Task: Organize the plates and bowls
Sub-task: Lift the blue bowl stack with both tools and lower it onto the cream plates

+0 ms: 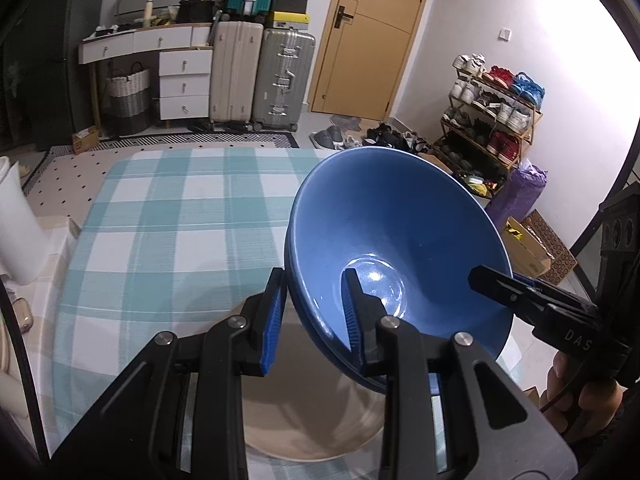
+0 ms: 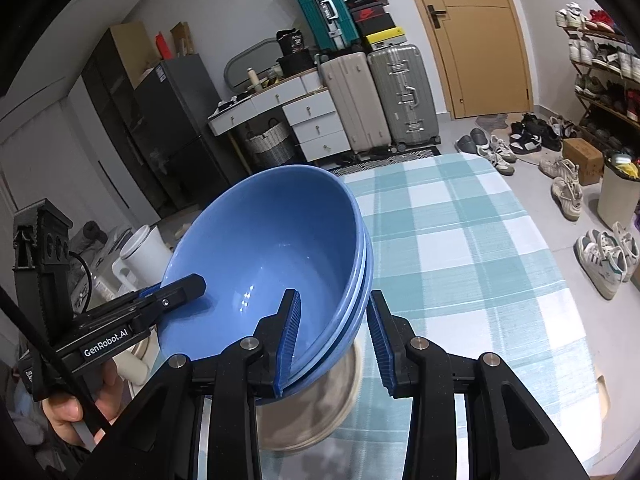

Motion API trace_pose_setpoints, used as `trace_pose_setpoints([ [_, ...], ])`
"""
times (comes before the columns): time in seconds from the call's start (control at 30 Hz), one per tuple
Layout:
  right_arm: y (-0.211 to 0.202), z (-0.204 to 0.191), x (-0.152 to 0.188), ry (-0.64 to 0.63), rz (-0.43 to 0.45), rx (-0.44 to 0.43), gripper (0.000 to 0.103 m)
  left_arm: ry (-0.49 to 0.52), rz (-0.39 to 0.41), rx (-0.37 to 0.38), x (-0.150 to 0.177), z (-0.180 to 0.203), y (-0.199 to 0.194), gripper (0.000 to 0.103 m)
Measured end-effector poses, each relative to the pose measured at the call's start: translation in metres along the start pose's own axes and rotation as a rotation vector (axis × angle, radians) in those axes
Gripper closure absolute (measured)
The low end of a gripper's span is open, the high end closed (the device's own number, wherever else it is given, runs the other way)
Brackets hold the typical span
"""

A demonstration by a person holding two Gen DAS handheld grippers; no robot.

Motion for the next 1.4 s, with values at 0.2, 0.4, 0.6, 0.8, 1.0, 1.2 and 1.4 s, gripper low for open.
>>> trace_pose_setpoints([
  [0.2,0.021,-0.015,0.009,-0.020,-0.039,-0.024,0.067,-0.024,0.000,-0.041,0.015,-0.030,-0.012,0.078],
  [0.4,0.044,-0.024,0.018,-0.029,-0.080,-0.037,0.067,-0.048,-0.009,-0.070,0.023,-0.052,-0.007,0.078],
  [0.6,0.062,-0.026,0.027,-0.033,-0.111,-0.042,0.067,-0.062,-0.035,-0.090,0.033,-0.067,0.009,0.078],
  [0.8,0.072,-0.019,0.033,-0.020,-0.129,-0.040,0.067,-0.063,-0.055,-0.099,0.039,-0.069,0.027,0.078],
  [1.0,0.077,-0.011,0.038,-0.012,-0.142,-0.027,0.067,-0.068,-0.082,-0.097,0.045,-0.066,0.045,0.078],
  [1.2,0.082,-0.006,0.041,-0.001,-0.152,-0.016,0.067,-0.066,-0.106,-0.100,0.050,-0.067,0.062,0.078],
  [1.4,0.086,-0.003,0.044,0.003,-0.159,-0.012,0.067,-0.068,-0.117,-0.100,0.054,-0.070,0.074,0.078],
])
Point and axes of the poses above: each gripper's, at about its wrist camera, not at the fingertips, and y roughly the way its jaws point, z to its right, x to its underside, the point moved 9 cm from there along y, roughly the way its jaws point, and after that the axes turned 14 degrees about -x, right-handed, at the moved point
